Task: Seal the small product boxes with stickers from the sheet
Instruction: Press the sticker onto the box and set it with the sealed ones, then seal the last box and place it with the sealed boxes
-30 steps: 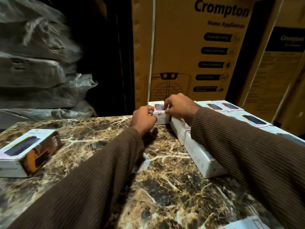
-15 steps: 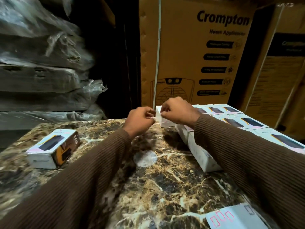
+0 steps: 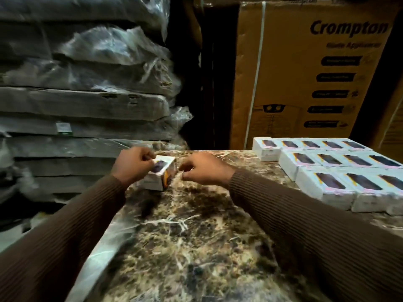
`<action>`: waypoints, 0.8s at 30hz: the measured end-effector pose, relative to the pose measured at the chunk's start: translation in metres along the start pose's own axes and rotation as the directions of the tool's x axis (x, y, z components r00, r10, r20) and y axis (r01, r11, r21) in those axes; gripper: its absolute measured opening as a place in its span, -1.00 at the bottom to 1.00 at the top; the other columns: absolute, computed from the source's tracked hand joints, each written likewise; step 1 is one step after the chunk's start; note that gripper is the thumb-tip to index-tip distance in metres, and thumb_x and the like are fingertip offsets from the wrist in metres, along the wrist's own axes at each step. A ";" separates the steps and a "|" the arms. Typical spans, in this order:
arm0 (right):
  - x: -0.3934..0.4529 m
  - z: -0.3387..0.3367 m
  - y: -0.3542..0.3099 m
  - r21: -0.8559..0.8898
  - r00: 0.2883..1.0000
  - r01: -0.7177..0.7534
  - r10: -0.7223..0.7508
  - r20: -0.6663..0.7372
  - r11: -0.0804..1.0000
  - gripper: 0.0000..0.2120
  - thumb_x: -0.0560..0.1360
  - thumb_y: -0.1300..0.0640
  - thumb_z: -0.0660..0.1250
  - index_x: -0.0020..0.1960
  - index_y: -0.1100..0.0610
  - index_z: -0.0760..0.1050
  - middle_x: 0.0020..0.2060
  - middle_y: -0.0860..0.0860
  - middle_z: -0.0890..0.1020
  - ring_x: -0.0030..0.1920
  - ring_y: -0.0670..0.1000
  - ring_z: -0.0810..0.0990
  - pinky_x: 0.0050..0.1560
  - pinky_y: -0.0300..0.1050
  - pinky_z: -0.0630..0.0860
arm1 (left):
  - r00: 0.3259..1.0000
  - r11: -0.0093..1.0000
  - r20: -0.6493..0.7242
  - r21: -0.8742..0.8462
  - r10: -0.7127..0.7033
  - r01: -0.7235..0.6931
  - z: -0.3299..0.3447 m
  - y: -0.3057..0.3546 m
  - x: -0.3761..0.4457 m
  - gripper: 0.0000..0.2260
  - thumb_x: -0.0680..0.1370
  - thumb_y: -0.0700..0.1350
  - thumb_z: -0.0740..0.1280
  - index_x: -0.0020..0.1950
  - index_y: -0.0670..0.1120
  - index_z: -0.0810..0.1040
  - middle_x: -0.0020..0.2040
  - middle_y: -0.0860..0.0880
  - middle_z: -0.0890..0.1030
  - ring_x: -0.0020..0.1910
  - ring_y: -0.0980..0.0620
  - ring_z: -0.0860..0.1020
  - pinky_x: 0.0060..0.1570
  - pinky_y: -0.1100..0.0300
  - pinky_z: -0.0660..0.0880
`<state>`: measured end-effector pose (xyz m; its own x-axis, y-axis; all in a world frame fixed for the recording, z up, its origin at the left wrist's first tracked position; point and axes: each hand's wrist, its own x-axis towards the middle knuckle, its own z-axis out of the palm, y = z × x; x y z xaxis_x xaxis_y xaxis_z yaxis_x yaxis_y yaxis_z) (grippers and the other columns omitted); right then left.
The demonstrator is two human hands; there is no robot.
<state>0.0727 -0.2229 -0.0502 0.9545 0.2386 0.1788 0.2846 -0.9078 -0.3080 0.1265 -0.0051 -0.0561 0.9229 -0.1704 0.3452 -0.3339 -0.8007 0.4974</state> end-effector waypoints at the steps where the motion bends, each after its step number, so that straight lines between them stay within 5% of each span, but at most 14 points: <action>1: 0.005 0.008 -0.008 0.027 1.000 0.005 -0.005 -0.019 1.000 -0.73 0.54 0.04 0.43 0.21 0.07 0.71 0.10 0.07 0.75 0.14 0.10 0.68 0.12 -0.01 0.61 | 0.999 0.999 0.011 -0.016 -0.039 0.039 -0.001 -0.010 -0.002 -0.63 0.43 0.08 0.35 0.14 -0.02 0.75 -0.01 -0.09 0.75 0.04 -0.09 0.68 0.02 0.06 0.56; 6: 0.027 0.040 -0.022 0.244 0.992 -0.085 0.106 -0.075 0.966 -0.67 0.53 0.19 0.42 0.29 0.10 0.65 0.12 0.12 0.72 0.12 0.13 0.66 0.15 0.05 0.62 | 0.986 0.969 0.044 -0.185 -0.161 0.166 0.007 -0.036 -0.005 -0.77 0.58 -0.17 0.40 0.20 0.00 0.72 0.10 -0.08 0.73 0.08 0.00 0.63 0.00 0.21 0.43; 10: 0.033 0.054 -0.021 0.327 0.987 -0.099 0.133 -0.086 0.940 -0.67 0.56 0.20 0.41 0.31 0.07 0.66 0.21 0.08 0.71 0.22 0.08 0.65 0.28 -0.03 0.58 | 0.989 0.960 0.008 -0.240 -0.148 0.146 0.017 -0.037 -0.007 -0.80 0.56 -0.21 0.40 0.11 -0.05 0.76 0.03 -0.05 0.73 0.07 -0.06 0.66 0.08 0.13 0.56; 16: 0.012 0.032 -0.015 0.313 0.981 -0.095 0.142 -0.131 0.945 -0.77 0.57 0.16 0.42 0.20 0.11 0.71 0.13 0.01 0.72 0.14 0.02 0.66 0.20 -0.04 0.60 | 0.995 0.934 -0.020 -0.346 -0.101 0.088 0.021 -0.020 -0.019 -0.92 0.54 -0.16 0.48 0.00 -0.02 0.74 -0.15 0.00 0.74 -0.08 0.01 0.69 0.01 0.03 0.65; 24: -0.111 -0.026 0.024 0.295 0.974 -0.094 0.150 -0.172 0.951 -0.89 0.57 0.11 0.43 0.05 0.05 0.72 -0.16 -0.05 0.75 -0.12 -0.05 0.73 0.02 0.13 0.68 | 0.985 0.866 0.096 -0.495 0.144 -0.078 0.027 0.063 -0.081 -0.89 0.45 0.05 0.51 -0.09 0.05 0.73 -0.21 0.06 0.73 -0.17 -0.01 0.68 -0.03 -0.20 0.69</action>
<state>-0.0284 -0.2800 -0.0528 0.9567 0.0368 0.2887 0.2067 -0.7842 -0.5851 0.0359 -0.0572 -0.0746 0.8794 -0.3381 0.3353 -0.4560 -0.3958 0.7971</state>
